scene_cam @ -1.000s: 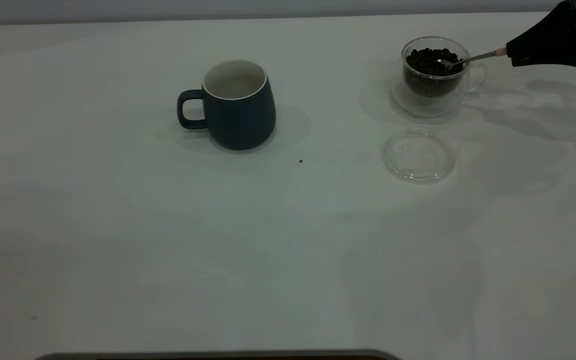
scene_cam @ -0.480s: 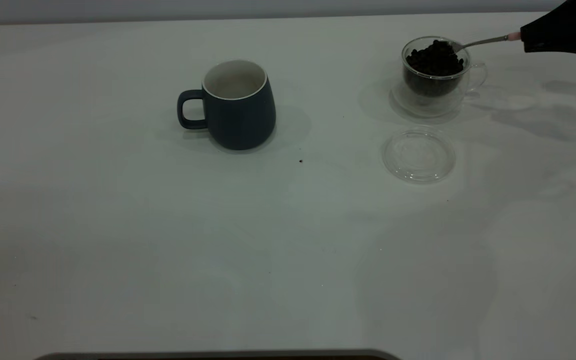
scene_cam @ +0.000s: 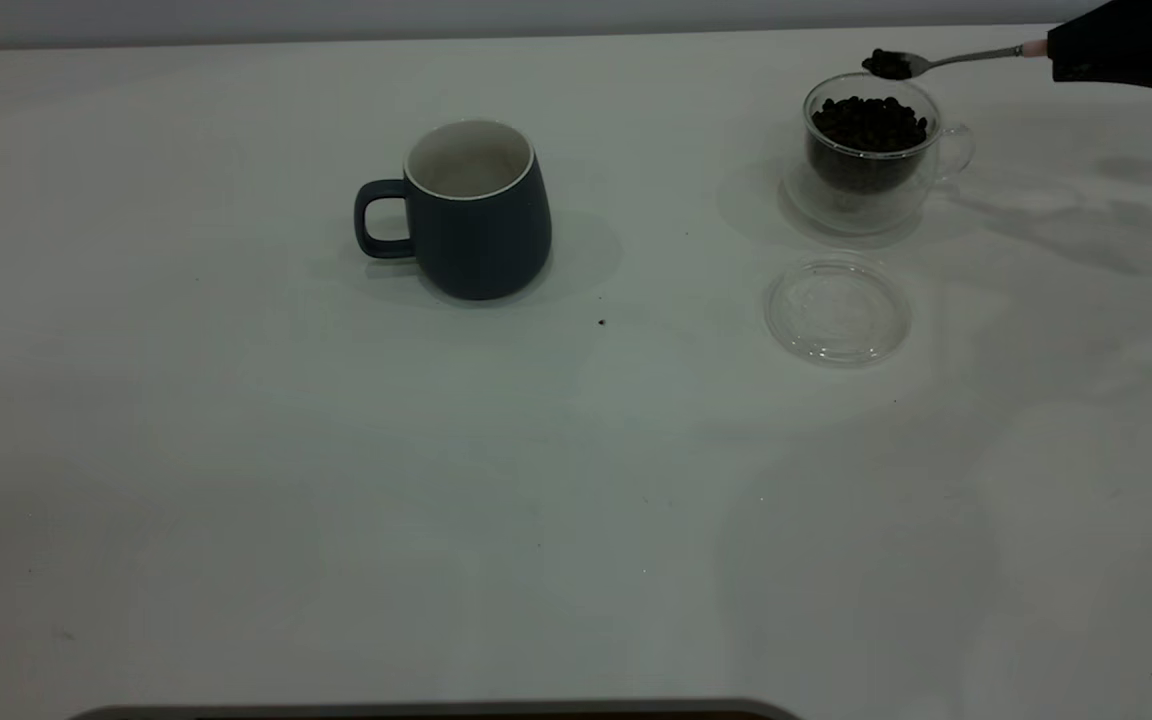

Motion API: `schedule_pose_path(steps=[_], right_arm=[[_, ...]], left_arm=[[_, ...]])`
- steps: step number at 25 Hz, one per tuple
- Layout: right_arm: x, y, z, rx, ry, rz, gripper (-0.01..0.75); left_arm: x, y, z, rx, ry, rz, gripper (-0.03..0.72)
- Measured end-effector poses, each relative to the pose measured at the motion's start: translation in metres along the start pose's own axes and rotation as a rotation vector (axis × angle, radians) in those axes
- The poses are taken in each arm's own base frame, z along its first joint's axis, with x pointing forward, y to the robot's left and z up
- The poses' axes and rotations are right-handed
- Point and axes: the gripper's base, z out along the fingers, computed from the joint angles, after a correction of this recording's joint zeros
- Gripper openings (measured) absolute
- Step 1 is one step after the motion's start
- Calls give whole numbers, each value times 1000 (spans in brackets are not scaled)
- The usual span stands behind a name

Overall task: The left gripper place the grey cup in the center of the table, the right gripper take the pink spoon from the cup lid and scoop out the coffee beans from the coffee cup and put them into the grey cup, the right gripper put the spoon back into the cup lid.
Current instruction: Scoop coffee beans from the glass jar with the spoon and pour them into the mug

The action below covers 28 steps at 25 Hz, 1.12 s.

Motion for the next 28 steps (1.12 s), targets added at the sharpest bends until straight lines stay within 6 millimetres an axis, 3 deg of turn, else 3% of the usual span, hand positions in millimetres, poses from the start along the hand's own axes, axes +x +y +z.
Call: schedule_pose_path(steps=[8, 11, 28], right_arm=[[-9, 25, -9, -12, -34, -38, 97], [-10, 36, -3, -24, -28, -50, 97], [34, 110, 107, -127, 190, -143, 97]], left_arm=[[0, 0, 0, 0, 0, 1, 501], [0, 0, 0, 0, 0, 2, 501], [0, 0, 0, 0, 0, 2, 501]])
